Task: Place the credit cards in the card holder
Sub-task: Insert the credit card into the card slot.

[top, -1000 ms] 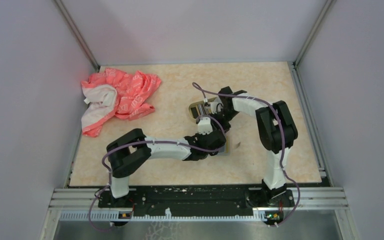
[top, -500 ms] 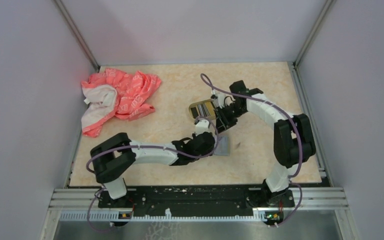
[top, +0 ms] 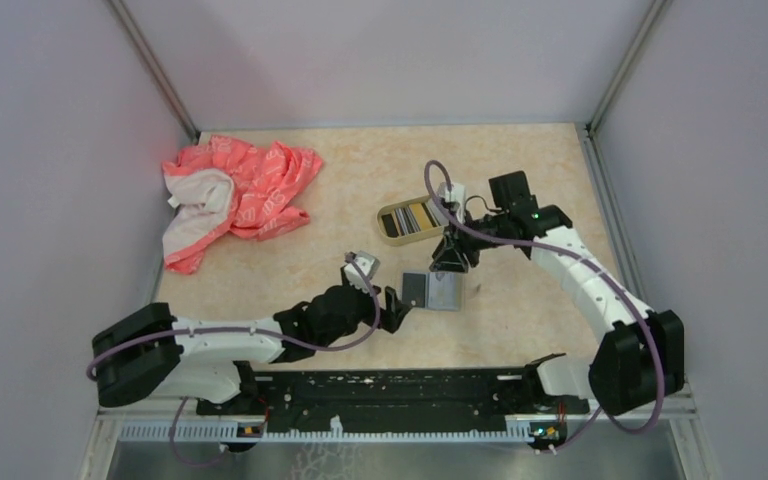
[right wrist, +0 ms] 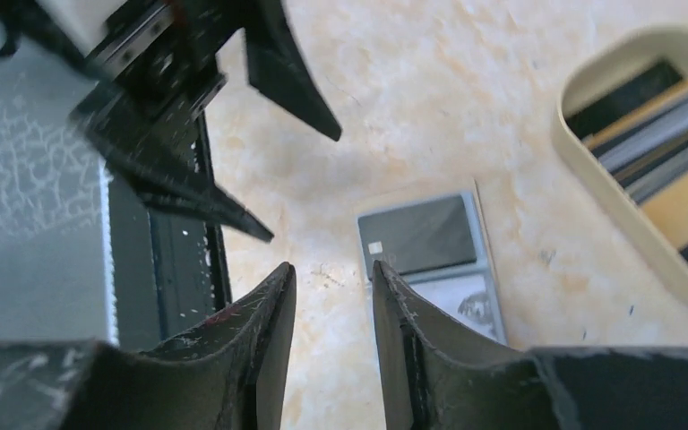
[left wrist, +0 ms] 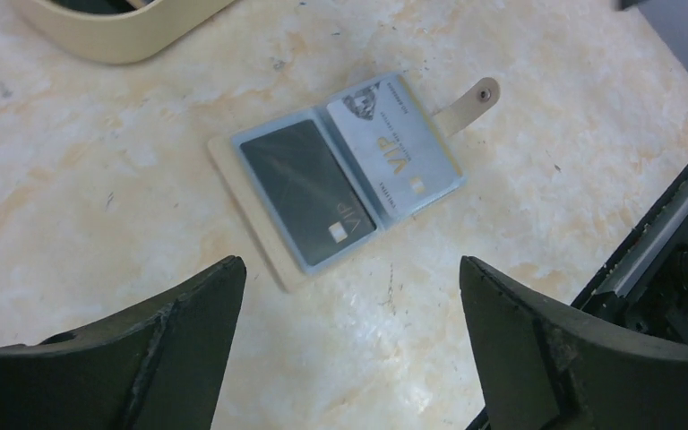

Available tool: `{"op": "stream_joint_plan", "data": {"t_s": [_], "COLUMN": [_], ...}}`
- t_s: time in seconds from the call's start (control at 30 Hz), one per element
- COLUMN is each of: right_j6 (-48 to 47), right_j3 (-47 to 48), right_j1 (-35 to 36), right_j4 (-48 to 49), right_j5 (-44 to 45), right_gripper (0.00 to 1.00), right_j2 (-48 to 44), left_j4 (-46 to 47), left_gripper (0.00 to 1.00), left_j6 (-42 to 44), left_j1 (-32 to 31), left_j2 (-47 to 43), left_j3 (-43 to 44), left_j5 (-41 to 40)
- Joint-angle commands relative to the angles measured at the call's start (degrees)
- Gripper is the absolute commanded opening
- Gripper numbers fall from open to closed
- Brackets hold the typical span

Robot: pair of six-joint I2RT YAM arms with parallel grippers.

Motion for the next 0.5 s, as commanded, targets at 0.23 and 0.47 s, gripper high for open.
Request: {"op": "stream_joint_plan", "data": {"t_s": [0.23,0.47], "right_j6": [-28.23,-38.11], "right_j3": [-8.53,-15.49], "right_j1": [1.28,1.30], "right_j4": [5.11,4.88], "right_j5": [-9.84,-2.76], "right_gripper": [0.40,0.41], "right_j2": [-6.61,-9.27], "left_j4": [17.13,20.32], "left_gripper": [0.98,0.98], "left_j6": [0.24,-3.07], "left_j1": [1.39,1.47], "left_j2": [-8.87,-2.75], "left_j3": [-14.22,-13.66], "left_j5": [3.77,5.42]}}
